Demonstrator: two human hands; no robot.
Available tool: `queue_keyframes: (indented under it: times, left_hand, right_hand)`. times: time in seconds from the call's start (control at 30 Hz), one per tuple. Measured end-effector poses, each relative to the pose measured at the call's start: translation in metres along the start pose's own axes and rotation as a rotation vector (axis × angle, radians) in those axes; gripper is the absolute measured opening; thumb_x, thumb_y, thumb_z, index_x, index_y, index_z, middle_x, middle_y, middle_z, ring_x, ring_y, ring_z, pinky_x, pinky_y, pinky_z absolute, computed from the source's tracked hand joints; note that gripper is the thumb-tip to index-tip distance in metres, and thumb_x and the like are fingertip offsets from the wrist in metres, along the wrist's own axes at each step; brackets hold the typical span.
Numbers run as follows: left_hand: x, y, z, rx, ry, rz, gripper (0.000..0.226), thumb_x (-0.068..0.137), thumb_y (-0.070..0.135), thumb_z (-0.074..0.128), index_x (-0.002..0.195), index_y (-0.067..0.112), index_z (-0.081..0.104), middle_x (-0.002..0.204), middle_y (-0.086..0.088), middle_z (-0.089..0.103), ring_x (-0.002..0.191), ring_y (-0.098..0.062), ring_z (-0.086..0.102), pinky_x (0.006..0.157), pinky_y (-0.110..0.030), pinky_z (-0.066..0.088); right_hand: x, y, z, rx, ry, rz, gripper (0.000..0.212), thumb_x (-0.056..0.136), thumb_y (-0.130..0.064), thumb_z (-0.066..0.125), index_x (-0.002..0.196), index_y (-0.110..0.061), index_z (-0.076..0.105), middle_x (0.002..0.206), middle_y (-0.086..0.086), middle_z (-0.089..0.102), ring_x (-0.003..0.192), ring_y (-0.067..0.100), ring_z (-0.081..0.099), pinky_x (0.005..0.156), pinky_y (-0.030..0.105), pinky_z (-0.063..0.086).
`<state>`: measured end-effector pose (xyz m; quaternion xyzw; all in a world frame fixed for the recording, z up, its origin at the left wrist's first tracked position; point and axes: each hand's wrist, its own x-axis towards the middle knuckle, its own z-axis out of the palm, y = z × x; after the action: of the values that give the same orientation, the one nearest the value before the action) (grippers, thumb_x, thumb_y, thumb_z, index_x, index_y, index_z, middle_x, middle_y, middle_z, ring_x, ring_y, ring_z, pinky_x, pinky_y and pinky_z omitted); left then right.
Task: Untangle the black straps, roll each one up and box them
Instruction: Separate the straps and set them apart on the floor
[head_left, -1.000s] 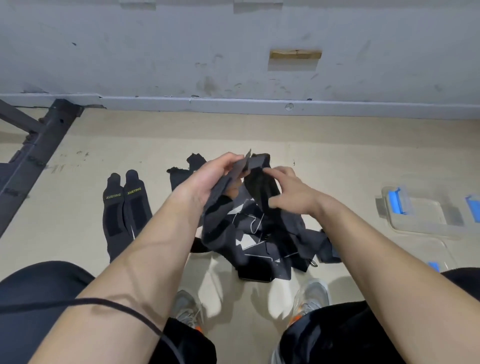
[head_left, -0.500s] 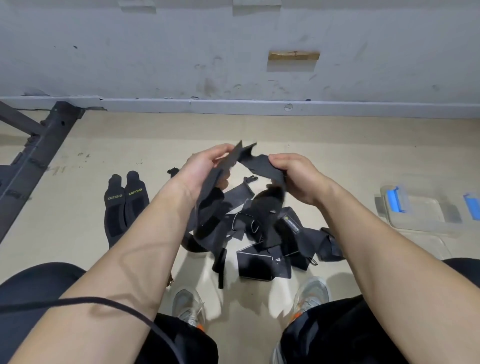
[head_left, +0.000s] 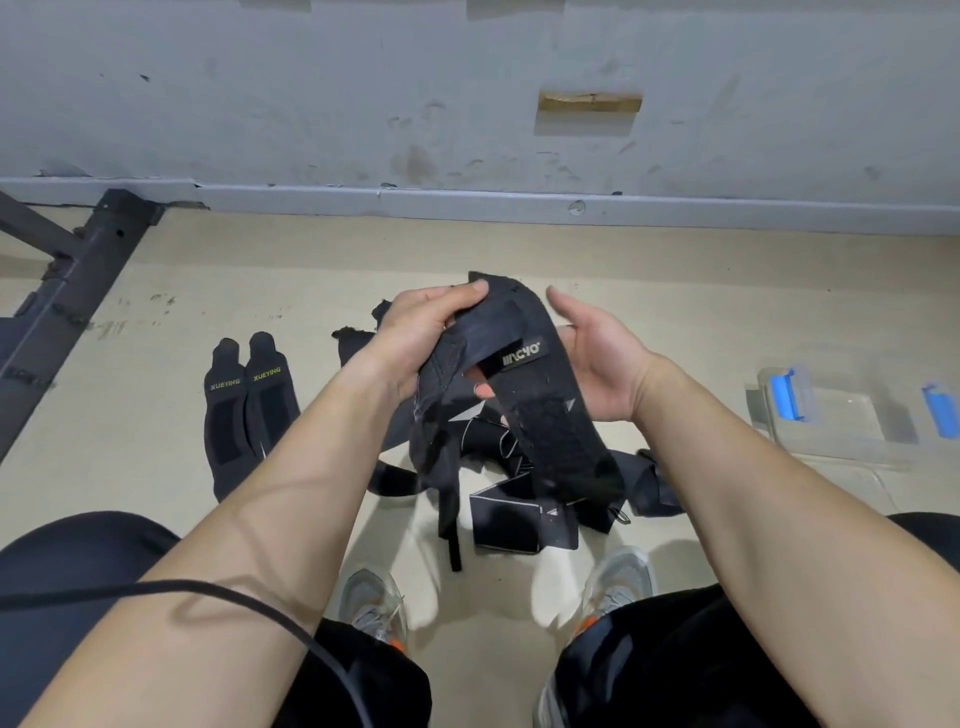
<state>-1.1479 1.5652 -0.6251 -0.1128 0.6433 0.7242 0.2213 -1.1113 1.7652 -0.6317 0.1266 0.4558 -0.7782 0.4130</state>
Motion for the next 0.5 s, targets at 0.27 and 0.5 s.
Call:
queue_keyframes:
  times: [0.27,0.5]
  left_hand:
    - [-0.004,0.001,0.0,0.003,0.078,0.005,0.047,0.081,0.043,0.082,0.103,0.002,0.077,0.102,-0.025,0.07,0.084,-0.031,0.067,0.085,-0.049,0.059]
    - [-0.004,0.002,-0.002,-0.031,0.13,-0.125,0.036,0.087,0.026,0.041,0.074,0.0,0.064,0.056,-0.013,0.063,0.042,-0.025,0.051,0.042,-0.021,0.04]
  right_hand:
    - [-0.006,-0.005,-0.01,0.019,-0.002,-0.188,0.033,0.095,-0.018,0.05,0.122,-0.009,0.067,0.113,0.011,0.072,0.102,0.027,0.069,0.099,0.042,0.051]
    - [-0.005,-0.005,-0.013,0.031,0.104,-0.283,0.029,0.104,-0.011,0.041,0.12,-0.012,0.065,0.105,0.007,0.073,0.095,0.022,0.07,0.09,0.036,0.054]
